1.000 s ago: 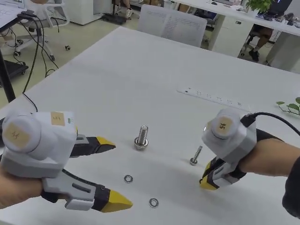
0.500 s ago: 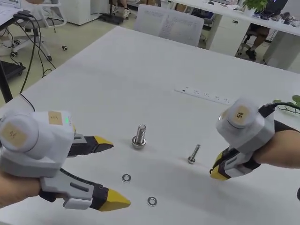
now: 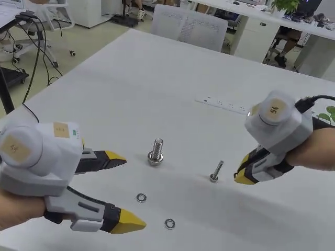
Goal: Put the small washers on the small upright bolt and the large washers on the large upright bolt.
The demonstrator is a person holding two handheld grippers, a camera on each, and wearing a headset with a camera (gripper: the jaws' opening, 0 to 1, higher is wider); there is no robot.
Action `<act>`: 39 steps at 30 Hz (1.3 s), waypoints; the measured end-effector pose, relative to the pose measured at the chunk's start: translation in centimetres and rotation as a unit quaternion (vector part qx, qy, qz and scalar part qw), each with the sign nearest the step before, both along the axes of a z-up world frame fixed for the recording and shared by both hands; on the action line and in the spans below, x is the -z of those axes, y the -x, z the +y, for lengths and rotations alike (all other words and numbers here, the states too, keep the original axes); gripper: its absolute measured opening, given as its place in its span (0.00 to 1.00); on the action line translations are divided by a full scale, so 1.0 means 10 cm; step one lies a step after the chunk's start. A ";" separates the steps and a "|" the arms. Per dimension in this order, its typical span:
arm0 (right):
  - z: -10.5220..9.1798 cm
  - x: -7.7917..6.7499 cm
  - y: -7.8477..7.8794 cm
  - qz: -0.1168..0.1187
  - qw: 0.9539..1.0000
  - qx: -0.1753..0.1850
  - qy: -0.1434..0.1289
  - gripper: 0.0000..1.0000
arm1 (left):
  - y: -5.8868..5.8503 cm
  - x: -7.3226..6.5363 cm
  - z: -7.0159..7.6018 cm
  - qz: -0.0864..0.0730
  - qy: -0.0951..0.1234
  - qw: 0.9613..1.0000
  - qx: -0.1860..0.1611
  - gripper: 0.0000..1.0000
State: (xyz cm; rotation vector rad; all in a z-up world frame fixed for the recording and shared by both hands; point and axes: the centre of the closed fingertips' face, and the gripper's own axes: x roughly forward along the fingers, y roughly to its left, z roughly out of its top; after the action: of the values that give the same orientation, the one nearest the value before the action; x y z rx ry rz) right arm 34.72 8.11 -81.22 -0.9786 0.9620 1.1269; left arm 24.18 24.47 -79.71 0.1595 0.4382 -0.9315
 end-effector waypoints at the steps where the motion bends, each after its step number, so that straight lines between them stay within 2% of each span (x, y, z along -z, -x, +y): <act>1: 0.01 -0.01 0.00 -0.001 1.000 -0.001 0.000 0.14 | 0.00 0.00 0.00 0.001 0.000 1.000 0.000 0.77; 8: 0.12 -0.11 -0.07 -0.013 1.000 -0.013 -0.002 0.14 | 0.01 0.00 0.00 0.001 0.001 1.000 0.000 0.77; 14: 0.18 -0.13 -0.15 -0.017 1.000 -0.022 0.002 0.14 | 0.01 0.00 0.01 0.001 0.002 1.000 -0.002 0.76; 22: 0.27 -0.12 -0.21 -0.018 0.999 -0.032 0.002 0.14 | -0.01 0.01 0.02 0.003 0.003 1.000 -0.005 0.76; 39: 0.28 -0.01 -0.31 -0.009 0.999 -0.036 0.007 0.14 | -0.04 0.03 0.03 0.007 0.003 1.000 -0.009 0.76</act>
State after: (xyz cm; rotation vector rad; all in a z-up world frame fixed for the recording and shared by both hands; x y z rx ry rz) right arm 37.79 10.96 -81.17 -1.0407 0.9276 1.1699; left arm 24.61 24.76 -79.97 0.1433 0.4495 -0.9172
